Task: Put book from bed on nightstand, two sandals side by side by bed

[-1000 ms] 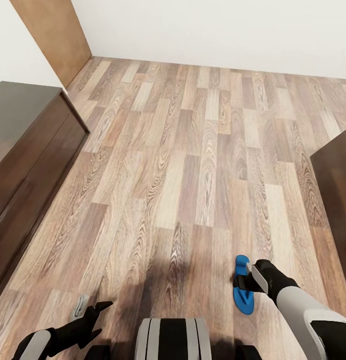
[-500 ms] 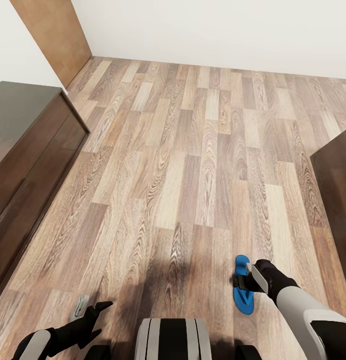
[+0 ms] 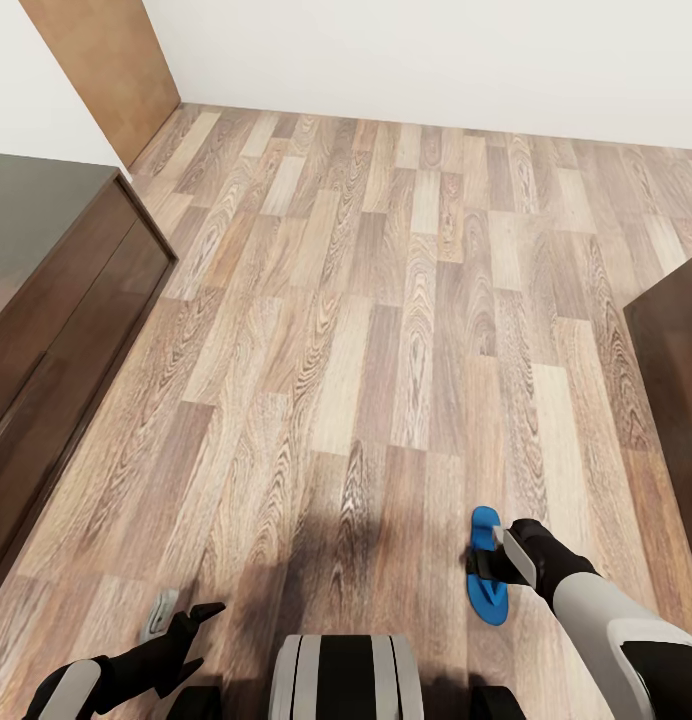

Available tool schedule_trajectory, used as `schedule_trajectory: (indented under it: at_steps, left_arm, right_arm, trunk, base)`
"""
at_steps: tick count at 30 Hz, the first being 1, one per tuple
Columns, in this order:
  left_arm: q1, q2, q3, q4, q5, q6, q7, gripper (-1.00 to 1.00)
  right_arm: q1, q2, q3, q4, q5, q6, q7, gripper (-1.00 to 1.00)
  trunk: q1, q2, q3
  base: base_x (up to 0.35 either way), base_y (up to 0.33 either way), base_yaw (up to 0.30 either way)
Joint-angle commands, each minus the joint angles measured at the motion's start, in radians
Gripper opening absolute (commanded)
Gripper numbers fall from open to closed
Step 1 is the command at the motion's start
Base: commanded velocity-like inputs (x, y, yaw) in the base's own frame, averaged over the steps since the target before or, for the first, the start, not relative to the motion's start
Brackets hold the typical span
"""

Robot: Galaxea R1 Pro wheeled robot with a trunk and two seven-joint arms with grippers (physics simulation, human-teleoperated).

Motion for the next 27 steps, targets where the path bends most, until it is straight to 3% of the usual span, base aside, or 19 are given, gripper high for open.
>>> schedule_trajectory:
  at_steps: [1, 8, 9, 27]
  left_arm:
    - [0.000, 0.000, 0.003, 0.000, -0.006, 0.005, -0.007, 1.00]
    - [0.000, 0.000, 0.003, 0.000, -0.008, 0.005, -0.007, 1.00]
    - [0.000, 0.000, 0.003, 0.000, -0.008, 0.005, -0.007, 1.00]
    - [0.000, 0.004, 0.003, 0.001, -0.009, 0.005, -0.006, 1.00]
  right_arm:
    - [0.000, 0.000, 0.000, -0.001, -0.006, 0.004, 0.000, 1.00]
    - [0.000, 0.000, 0.000, -0.001, -0.006, 0.004, 0.000, 1.00]
    - [0.000, 0.000, 0.000, -0.001, -0.006, 0.004, 0.000, -1.00]
    - [0.000, 0.000, 0.000, -0.006, -0.006, 0.000, -0.001, -1.00]
  trunk:
    - [0.000, 0.000, -0.001]
    - [0.000, 0.000, -0.001]
    - [0.000, 0.000, -0.001]
    - [0.000, 0.000, -0.001]
  base:
    - [0.000, 0.000, 0.000]
    - [0.000, 0.000, 0.000]
    - [0.000, 0.000, 0.000]
    - [0.000, 0.000, 0.000]
